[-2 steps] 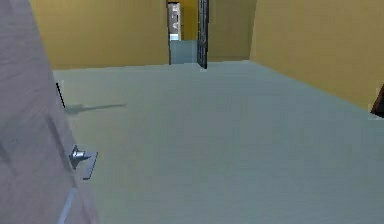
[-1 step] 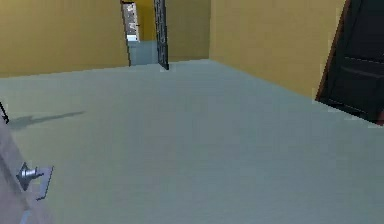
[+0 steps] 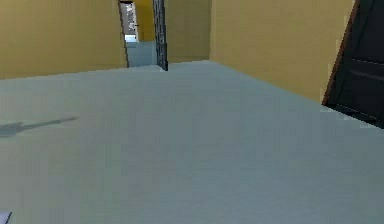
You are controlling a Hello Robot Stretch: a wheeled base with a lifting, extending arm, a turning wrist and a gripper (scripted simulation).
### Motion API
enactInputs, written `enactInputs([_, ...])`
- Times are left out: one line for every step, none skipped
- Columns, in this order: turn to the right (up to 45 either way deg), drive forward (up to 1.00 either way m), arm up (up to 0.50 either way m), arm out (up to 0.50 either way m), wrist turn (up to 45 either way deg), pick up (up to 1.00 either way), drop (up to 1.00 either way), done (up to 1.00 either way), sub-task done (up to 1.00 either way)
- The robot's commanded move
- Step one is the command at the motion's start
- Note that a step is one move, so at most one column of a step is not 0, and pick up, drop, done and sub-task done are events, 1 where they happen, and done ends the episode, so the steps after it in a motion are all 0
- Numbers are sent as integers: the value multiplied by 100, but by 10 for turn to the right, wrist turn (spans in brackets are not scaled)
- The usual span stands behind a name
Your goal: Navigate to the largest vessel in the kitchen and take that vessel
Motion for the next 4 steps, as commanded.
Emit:
enactInputs([30,0,0,0,0,0,0,0,0])
enactInputs([0,45,0,0,0,0,0,0,0])
enactInputs([-450,0,0,0,0,0,0,0,0])
enactInputs([-60,0,0,0,0,0,0,0,0])
